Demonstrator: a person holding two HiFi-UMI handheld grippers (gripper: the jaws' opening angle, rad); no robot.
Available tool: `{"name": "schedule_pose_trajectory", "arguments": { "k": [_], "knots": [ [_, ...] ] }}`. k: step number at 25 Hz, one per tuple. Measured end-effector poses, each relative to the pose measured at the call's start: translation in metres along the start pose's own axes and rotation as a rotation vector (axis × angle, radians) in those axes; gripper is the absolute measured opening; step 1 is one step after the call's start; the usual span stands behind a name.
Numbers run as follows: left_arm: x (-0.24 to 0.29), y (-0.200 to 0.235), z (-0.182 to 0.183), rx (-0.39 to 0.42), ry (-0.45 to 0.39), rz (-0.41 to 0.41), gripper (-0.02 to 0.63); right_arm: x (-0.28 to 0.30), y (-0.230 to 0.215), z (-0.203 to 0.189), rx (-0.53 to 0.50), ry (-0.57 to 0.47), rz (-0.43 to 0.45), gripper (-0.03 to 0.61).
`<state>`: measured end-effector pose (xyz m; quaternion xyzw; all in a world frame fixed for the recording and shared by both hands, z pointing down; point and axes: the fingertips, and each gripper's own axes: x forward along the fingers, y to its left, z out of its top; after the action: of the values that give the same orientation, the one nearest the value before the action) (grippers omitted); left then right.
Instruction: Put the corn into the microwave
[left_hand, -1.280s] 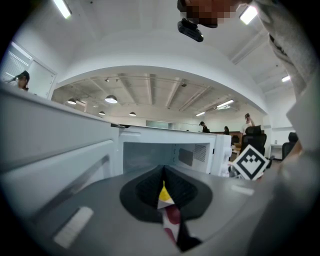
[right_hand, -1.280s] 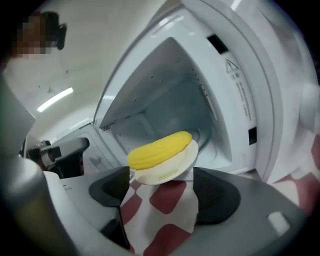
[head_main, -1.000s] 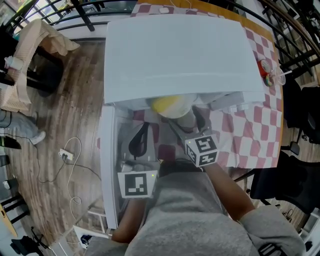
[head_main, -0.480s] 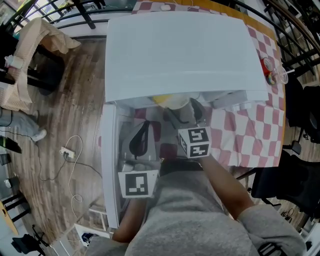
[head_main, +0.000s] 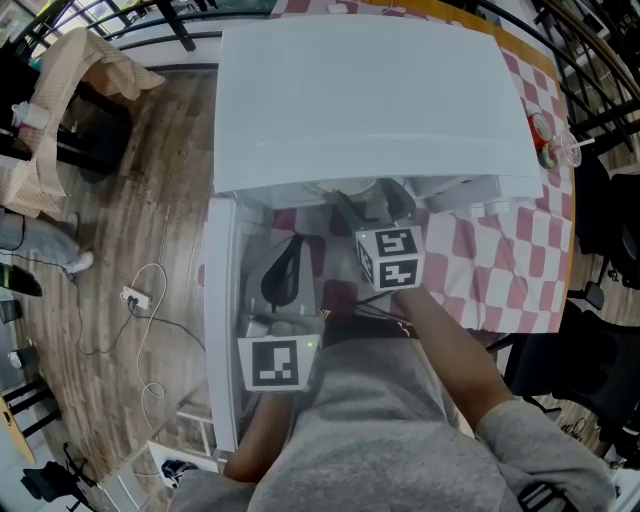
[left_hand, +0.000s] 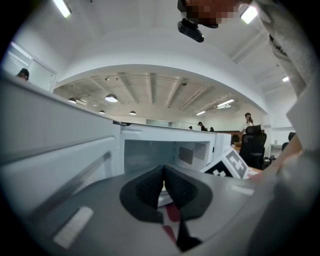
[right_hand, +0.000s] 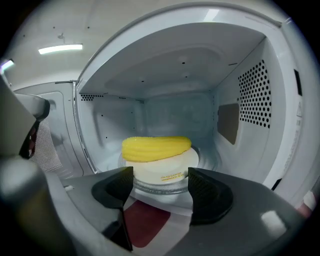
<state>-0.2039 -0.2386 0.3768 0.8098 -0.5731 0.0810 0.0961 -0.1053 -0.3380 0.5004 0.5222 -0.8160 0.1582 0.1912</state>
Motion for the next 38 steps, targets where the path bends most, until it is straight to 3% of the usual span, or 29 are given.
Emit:
{"name": "schedule_pose_trajectory", "arguments": {
  "k": [12, 13, 14, 15, 19, 22, 25, 30, 34, 38],
  "knots": [
    [-0.002, -0.003, 0.009, 0.018, -0.025, -0.006, 0.009, 0.012, -0.004, 0.007, -0.051, 0.107, 0.095, 0.287],
    [-0.002, -0.004, 0.010, 0.020, -0.027, -0.007, 0.009, 0.009, -0.006, 0.009, -0.049, 0.088, 0.101, 0.252],
    [-0.003, -0.005, 0.011, 0.020, -0.029, -0.009, 0.009, 0.004, -0.006, 0.014, -0.049, 0.052, 0.119, 0.123],
    [-0.004, -0.005, 0.012, 0.020, -0.030, -0.010, 0.009, -0.005, -0.003, 0.021, -0.053, 0.002, 0.161, -0.001],
    [-0.007, -0.007, 0.015, 0.021, -0.036, -0.018, 0.009, -0.069, 0.029, 0.052, -0.084, -0.185, 0.458, -0.002],
    [-0.008, -0.014, 0.019, 0.031, -0.054, -0.030, 0.009, -0.124, 0.037, 0.070, -0.152, -0.252, 0.534, -0.002],
    [-0.013, -0.028, 0.022, 0.036, -0.073, -0.057, 0.009, -0.172, 0.020, 0.085, -0.260, -0.304, 0.488, -0.001],
    [-0.026, -0.049, 0.025, 0.054, -0.085, -0.090, 0.009, -0.230, -0.047, 0.104, -0.412, -0.323, 0.293, -0.002],
    [-0.040, -0.066, 0.026, 0.075, -0.075, -0.091, 0.009, -0.267, -0.082, 0.119, -0.391, -0.370, 0.219, -0.001],
    [-0.054, -0.083, 0.031, 0.097, -0.105, -0.067, 0.009, -0.296, -0.092, 0.114, -0.274, -0.405, 0.238, -0.001]
  ]
}}
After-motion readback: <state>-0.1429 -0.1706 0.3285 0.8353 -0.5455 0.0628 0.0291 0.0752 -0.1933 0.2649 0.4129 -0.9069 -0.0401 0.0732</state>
